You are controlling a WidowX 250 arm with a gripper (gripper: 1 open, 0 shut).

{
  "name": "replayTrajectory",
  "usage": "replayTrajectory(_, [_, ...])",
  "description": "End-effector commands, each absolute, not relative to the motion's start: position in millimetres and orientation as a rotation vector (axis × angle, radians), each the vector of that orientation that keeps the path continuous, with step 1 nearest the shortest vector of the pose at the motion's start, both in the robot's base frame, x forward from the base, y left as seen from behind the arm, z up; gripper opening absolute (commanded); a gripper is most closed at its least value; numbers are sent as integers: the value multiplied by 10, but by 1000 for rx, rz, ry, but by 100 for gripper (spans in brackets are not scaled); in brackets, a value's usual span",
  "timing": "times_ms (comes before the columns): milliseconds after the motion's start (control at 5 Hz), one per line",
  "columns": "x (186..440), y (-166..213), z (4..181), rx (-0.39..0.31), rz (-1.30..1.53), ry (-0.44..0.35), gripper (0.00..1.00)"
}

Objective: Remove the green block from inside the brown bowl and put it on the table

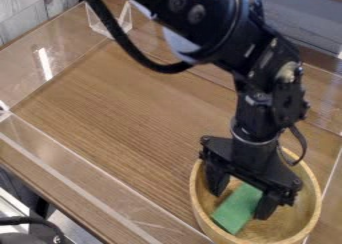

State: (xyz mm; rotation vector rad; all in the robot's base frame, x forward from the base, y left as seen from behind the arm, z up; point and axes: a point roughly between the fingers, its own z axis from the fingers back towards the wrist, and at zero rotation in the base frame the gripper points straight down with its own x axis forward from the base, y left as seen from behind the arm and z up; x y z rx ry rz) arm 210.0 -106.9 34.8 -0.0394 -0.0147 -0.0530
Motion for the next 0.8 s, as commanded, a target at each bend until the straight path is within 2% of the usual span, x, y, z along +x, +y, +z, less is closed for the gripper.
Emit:
replayTrajectory(0, [2144,-1092,360,-50,-60,-49,100])
replayTrajectory(200, [2143,-1085,316,-51,-61,-50,0])
replayTrajectory(600, [2123,-1058,429,-39,-63,-36,0])
